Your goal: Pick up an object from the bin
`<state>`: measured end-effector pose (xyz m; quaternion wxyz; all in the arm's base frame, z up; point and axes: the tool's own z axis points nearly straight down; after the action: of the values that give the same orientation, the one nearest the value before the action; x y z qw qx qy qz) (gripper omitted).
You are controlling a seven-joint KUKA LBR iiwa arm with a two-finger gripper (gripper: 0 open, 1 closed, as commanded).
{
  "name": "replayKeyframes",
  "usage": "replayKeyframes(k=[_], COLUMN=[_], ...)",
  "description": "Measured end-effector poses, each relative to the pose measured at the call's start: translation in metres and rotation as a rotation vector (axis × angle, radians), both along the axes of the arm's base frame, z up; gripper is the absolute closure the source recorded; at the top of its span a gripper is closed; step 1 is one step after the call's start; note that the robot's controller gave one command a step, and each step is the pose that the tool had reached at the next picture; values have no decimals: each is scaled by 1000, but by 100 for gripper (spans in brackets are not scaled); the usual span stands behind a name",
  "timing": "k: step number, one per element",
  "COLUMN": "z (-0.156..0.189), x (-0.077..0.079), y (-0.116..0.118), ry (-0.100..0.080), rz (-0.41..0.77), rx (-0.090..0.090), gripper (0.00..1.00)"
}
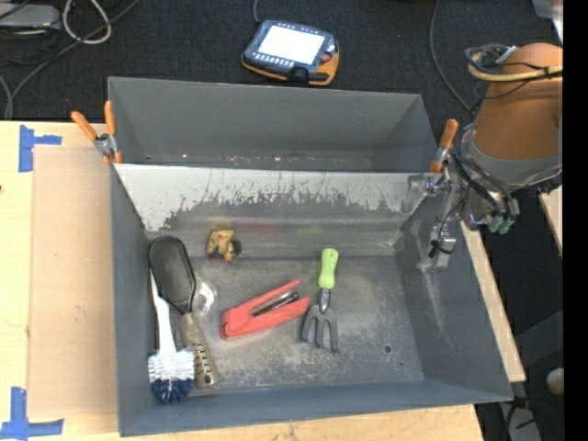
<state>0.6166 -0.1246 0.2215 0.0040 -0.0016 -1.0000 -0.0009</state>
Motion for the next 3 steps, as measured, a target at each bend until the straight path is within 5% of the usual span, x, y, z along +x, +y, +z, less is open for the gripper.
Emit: replayKeyframes(k=[1,2,3], z=[5,-99,-66], x=[1,-8,-7], y=[1,59,83], ry=[-8,-8,-15], rz=[5,240,377], rx=[-1,1,-2], gripper=[0,0,0])
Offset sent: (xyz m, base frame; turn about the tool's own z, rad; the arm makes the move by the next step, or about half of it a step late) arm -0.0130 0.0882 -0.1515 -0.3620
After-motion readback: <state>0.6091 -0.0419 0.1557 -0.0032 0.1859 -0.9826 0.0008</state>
